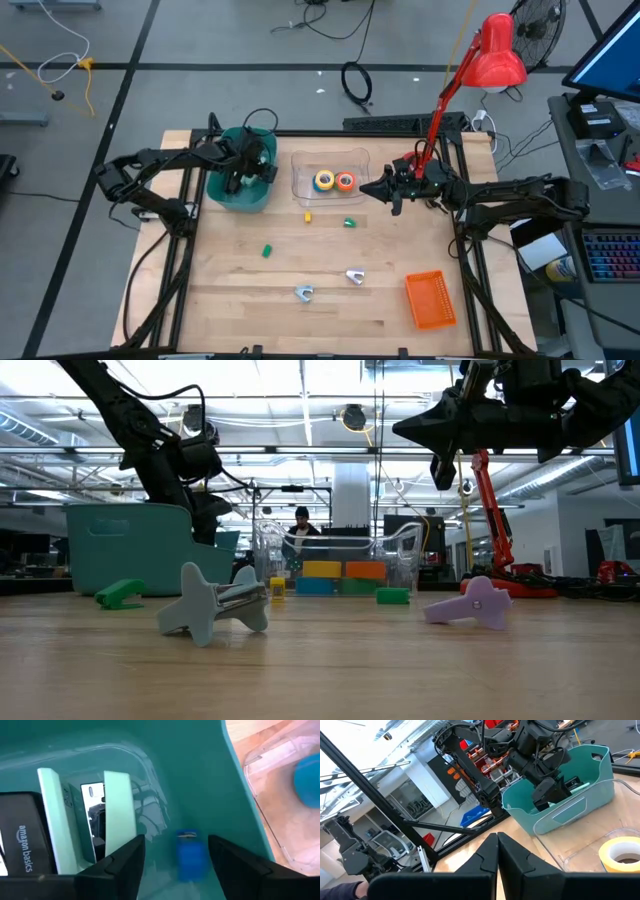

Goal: Pick and place Stapler, Stapler remover, tape
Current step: Put the blue stapler remover into the green bin, then put the left green stapler remover into the green bin

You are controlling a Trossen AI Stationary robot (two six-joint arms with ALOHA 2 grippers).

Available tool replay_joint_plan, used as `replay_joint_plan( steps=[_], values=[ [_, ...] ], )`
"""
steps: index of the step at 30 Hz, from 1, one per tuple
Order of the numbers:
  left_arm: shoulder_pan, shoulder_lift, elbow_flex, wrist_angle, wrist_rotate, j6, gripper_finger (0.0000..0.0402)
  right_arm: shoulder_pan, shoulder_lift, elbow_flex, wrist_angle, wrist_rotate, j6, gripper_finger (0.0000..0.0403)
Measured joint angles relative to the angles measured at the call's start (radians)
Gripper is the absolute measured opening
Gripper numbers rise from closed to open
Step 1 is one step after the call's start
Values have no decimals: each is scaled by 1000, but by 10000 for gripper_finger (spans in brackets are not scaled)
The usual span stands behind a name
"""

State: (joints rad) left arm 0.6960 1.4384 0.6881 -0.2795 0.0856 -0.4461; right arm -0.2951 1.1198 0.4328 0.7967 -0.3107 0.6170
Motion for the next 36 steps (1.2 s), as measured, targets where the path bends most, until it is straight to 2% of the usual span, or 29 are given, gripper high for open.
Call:
replay_joint_plan(
  steps=[7,9,12,16,24,29,33,36],
  values=[
    [-1,-17,59,-16,69,-2,260,0,0,0,0,-2,0,0],
    [0,-31,93,-66,75,-9,261,0,0,0,0,-4,0,0],
    [2,-67,162,-167,71,-3,251,0,0,0,1,-4,-1,0],
    [-21,-111,194,-235,-33,43,230,0,0,0,16,-5,-9,0],
    [-67,-207,193,-309,-15,-77,190,0,0,1,38,-8,-12,0],
    [-197,-323,193,-372,1,-148,161,0,0,1,37,-8,-18,0],
    [-366,-409,193,-399,29,-275,138,0,0,1,37,-8,-19,0],
    [-514,-437,193,-399,10,-360,123,0,0,1,37,-8,-19,0]
  ],
)
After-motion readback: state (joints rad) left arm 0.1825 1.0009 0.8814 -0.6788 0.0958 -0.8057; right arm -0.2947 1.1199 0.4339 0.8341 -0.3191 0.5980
